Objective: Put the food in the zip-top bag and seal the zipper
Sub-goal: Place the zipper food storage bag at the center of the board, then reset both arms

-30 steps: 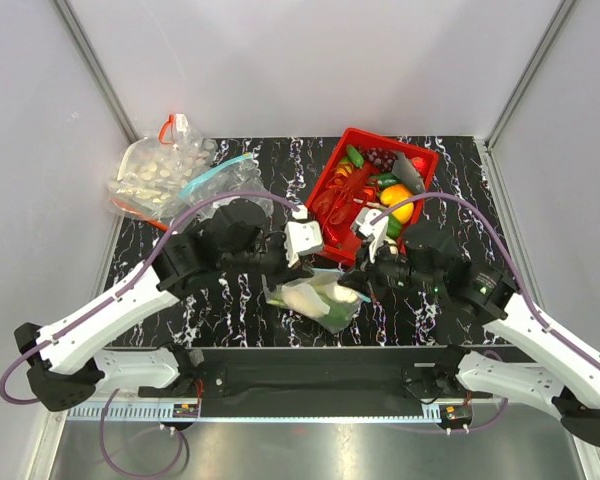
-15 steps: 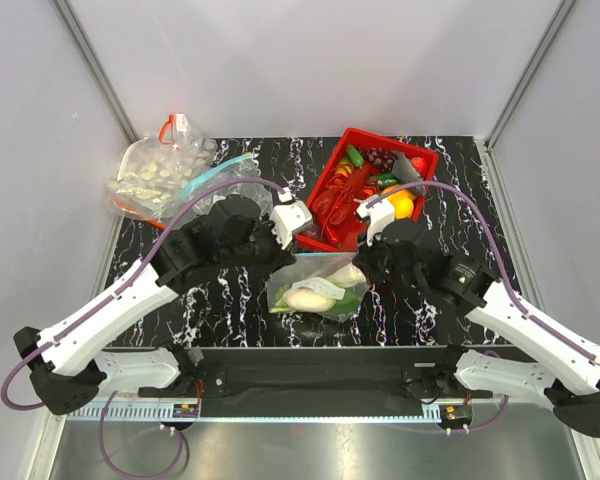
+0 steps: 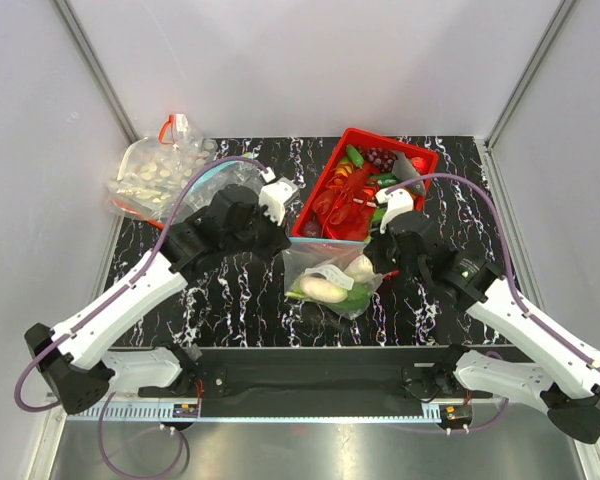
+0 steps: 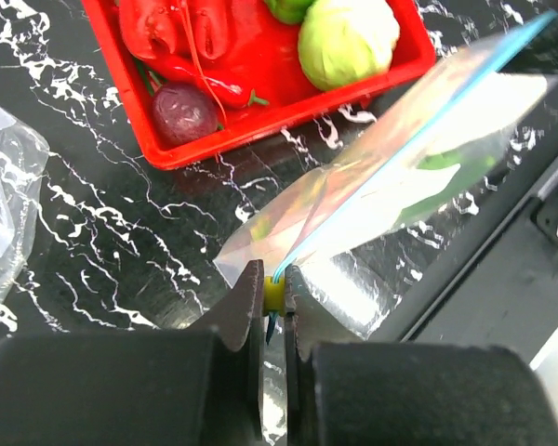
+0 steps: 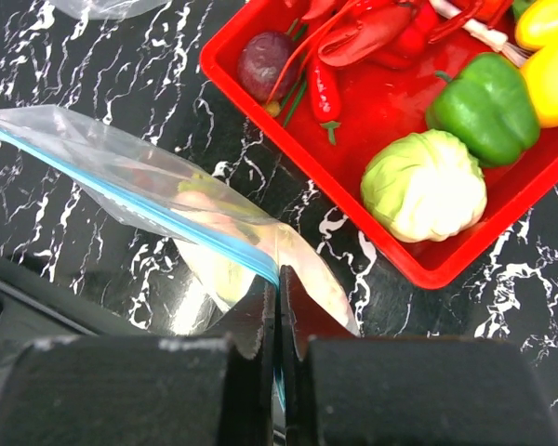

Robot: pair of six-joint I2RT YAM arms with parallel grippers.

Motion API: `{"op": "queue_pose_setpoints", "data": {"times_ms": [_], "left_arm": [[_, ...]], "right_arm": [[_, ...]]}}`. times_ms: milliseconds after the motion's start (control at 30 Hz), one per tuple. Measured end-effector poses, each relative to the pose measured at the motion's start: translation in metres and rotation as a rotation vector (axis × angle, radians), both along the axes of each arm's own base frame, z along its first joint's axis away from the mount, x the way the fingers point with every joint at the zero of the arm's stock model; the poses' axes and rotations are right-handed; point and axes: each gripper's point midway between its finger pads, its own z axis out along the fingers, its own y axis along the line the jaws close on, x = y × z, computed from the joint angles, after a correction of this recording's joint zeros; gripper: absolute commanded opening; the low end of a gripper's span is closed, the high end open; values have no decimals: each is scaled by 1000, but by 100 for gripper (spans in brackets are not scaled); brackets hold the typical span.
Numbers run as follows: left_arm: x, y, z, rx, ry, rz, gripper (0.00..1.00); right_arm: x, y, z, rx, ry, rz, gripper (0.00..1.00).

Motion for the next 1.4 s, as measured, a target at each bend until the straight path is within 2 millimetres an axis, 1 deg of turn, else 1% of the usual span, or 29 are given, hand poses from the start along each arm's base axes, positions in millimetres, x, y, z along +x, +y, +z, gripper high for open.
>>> {"op": "queue_pose_setpoints", "data": {"times_ms": [133, 233, 333, 367, 400, 433, 467, 500, 533, 600, 667, 700, 767, 833, 900, 967, 1033, 1100, 1167, 1233, 1300, 1400], "left_arm": [[14, -6, -4, 3, 30, 50, 0], [35, -13, -1, 9, 31, 100, 0], [59, -19, -6, 28, 36, 161, 0], [68, -21, -7, 35, 38, 182, 1], [77, -24, -9, 41, 34, 200, 4], [87, -25, -12, 56, 33, 223, 9], [95, -24, -14, 69, 30, 244, 32], [105, -22, -17, 88, 23, 269, 50], [114, -18, -20, 107, 20, 298, 61], [125, -10, -21, 135, 19, 351, 79], [130, 1, -16, 147, 7, 398, 87], [129, 6, -12, 148, 1, 409, 99], [120, 14, 2, 126, -19, 418, 99], [104, 25, 22, 82, -51, 421, 99], [80, 41, 45, 16, -93, 414, 99], [53, 59, 66, -57, -144, 408, 99], [31, 76, 81, -120, -194, 407, 99], [9, 94, 85, -161, -228, 409, 99], [-7, 107, 83, -196, -259, 411, 99], [-19, 116, 67, -204, -267, 408, 99], [-27, 122, 42, -184, -253, 406, 99], [-33, 127, 4, -132, -219, 403, 99]], "right_arm": [[4, -4, -1, -9, -2, -26, 0], [15, -9, -4, -36, -1, -67, 0], [30, -13, -8, -62, 3, -114, 4], [36, -15, -9, -68, 5, -130, 18], [42, -17, -11, -73, 8, -150, 29], [48, -22, -13, -86, 10, -176, 39], [53, -29, -14, -99, 11, -203, 52], [59, -37, -15, -114, 13, -231, 76], [63, -43, -13, -120, 10, -257, 86], [68, -51, -7, -125, 0, -281, 99], [69, -51, 4, -111, -25, -280, 100], [67, -51, 10, -95, -40, -277, 100], [62, -53, 25, -55, -77, -272, 100], [55, -56, 45, 1, -131, -272, 100], [43, -63, 68, 80, -202, -275, 100], [30, -71, 85, 139, -256, -280, 100], [20, -78, 94, 174, -288, -283, 100], [11, -84, 100, 199, -313, -287, 100], [5, -91, 100, 209, -322, -303, 100], [-1, -100, 92, 197, -315, -330, 100], [-5, -108, 82, 181, -307, -356, 100], [-10, -117, 65, 161, -293, -386, 100]]}}
